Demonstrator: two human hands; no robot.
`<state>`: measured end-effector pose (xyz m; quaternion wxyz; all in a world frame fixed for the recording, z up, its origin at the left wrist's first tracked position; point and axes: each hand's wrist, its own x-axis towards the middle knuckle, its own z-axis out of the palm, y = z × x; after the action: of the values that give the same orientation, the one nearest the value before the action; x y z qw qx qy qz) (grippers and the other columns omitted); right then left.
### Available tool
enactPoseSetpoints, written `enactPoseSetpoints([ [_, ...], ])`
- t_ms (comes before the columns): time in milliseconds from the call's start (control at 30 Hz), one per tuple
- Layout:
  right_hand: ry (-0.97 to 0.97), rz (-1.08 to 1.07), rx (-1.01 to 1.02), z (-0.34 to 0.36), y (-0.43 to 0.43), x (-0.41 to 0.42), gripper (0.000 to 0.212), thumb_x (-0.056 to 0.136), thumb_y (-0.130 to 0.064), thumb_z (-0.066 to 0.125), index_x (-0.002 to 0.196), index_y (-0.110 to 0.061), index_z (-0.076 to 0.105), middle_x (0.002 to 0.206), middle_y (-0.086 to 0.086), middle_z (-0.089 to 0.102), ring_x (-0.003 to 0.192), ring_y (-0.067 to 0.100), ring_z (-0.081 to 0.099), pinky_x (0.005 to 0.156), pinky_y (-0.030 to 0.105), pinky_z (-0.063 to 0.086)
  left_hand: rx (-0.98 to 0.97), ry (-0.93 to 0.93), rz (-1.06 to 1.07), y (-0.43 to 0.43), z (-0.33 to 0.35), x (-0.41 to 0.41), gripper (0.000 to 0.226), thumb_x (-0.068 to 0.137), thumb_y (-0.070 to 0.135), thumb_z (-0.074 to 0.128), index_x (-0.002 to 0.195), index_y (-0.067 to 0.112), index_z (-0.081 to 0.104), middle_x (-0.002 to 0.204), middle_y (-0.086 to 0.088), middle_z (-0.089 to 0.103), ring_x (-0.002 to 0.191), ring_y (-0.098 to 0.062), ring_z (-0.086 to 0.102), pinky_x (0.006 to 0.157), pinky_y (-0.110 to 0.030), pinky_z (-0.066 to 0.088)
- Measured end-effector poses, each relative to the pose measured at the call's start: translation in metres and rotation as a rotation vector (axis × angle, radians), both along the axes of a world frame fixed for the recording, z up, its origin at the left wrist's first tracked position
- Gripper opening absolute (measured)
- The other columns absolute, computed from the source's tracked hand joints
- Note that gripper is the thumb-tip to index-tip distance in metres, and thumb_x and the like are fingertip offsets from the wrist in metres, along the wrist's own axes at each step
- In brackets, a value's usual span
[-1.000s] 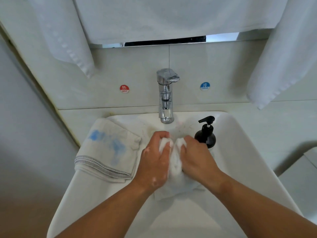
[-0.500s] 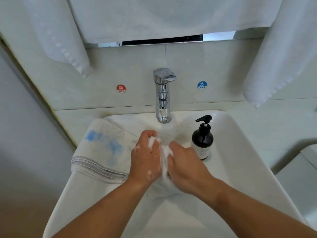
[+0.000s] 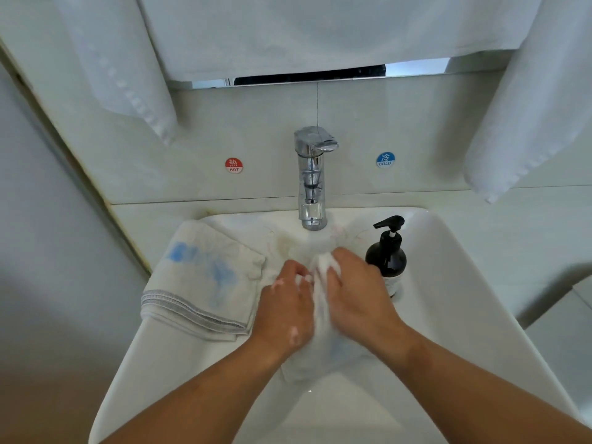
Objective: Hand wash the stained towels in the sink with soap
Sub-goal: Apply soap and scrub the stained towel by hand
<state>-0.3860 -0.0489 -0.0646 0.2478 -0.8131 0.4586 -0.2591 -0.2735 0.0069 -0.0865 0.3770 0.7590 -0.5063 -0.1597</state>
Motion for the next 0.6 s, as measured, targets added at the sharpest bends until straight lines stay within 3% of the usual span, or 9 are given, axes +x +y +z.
enactPoseSetpoints([
  [100,0.018,-0.149,0.071,0.001,-0.022,-0.002,0.009,0.103,-0.023,0.04,0.099,-0.018,0.046,0.092,0.005,0.057,0.09,0.03,0.056,0.068,0.032,0.031,-0.114,0.068,-0.114,0.007,0.007,-0.011,0.012,0.106,0.026,0.044,0.112,0.029,0.055,0.088,0.008,0.067,0.082,-0.007,0.063,0.066,-0.02,0.04],
  [200,0.118,-0.107,0.087,-0.004,-0.016,-0.009,0.012,0.103,-0.025,0.039,0.095,-0.018,0.044,0.094,0.011,0.062,0.085,0.03,0.056,0.068,0.035,0.038,-0.245,0.196,-0.058,0.003,0.017,-0.012,0.013,0.105,0.023,0.048,0.113,0.029,0.056,0.089,0.013,0.066,0.087,0.003,0.061,0.07,-0.009,0.042],
  [267,0.091,0.008,0.041,-0.005,0.0,-0.007,0.01,0.101,-0.023,0.042,0.091,-0.02,0.041,0.086,0.006,0.06,0.073,0.022,0.051,0.064,0.031,0.035,-0.205,0.141,0.025,-0.005,0.014,-0.006,0.013,0.105,0.024,0.046,0.114,0.027,0.055,0.093,0.01,0.066,0.085,-0.002,0.06,0.069,-0.01,0.039],
  [333,0.011,0.06,-0.016,-0.002,0.01,-0.002,0.015,0.1,-0.019,0.044,0.087,-0.023,0.039,0.075,-0.005,0.051,0.064,0.011,0.044,0.058,0.025,0.032,-0.067,0.093,0.063,-0.007,0.005,0.001,0.014,0.106,0.024,0.044,0.113,0.024,0.056,0.1,0.002,0.068,0.091,-0.014,0.063,0.072,-0.02,0.04],
  [367,-0.031,0.042,-0.041,-0.001,0.009,0.0,0.015,0.1,-0.018,0.045,0.087,-0.022,0.041,0.075,-0.005,0.051,0.066,0.013,0.046,0.058,0.025,0.032,0.007,0.064,0.025,-0.005,0.001,0.002,0.016,0.106,0.025,0.042,0.114,0.023,0.056,0.102,-0.001,0.069,0.095,-0.021,0.064,0.073,-0.026,0.041],
  [433,-0.053,-0.05,-0.035,0.001,-0.004,0.004,0.006,0.101,-0.019,0.045,0.096,-0.019,0.047,0.085,0.003,0.058,0.078,0.025,0.053,0.065,0.03,0.032,0.029,0.042,-0.068,0.002,0.0,-0.003,0.018,0.107,0.027,0.04,0.116,0.025,0.056,0.101,0.001,0.07,0.093,-0.021,0.065,0.071,-0.027,0.041],
  [500,-0.041,-0.14,0.029,0.003,-0.018,0.0,0.01,0.103,-0.021,0.041,0.105,-0.016,0.05,0.091,0.009,0.058,0.085,0.031,0.054,0.068,0.034,0.035,-0.131,0.135,-0.091,0.005,0.009,-0.008,0.013,0.106,0.026,0.045,0.11,0.03,0.057,0.089,0.011,0.067,0.083,-0.007,0.063,0.068,-0.021,0.042],
  [600,0.067,-0.093,0.054,0.003,-0.014,-0.008,0.008,0.102,-0.022,0.04,0.096,-0.016,0.042,0.09,0.013,0.058,0.086,0.035,0.055,0.068,0.036,0.038,-0.286,0.257,-0.026,-0.004,0.02,-0.007,0.009,0.101,0.031,0.051,0.107,0.034,0.058,0.096,0.018,0.066,0.089,-0.001,0.063,0.075,-0.015,0.047],
])
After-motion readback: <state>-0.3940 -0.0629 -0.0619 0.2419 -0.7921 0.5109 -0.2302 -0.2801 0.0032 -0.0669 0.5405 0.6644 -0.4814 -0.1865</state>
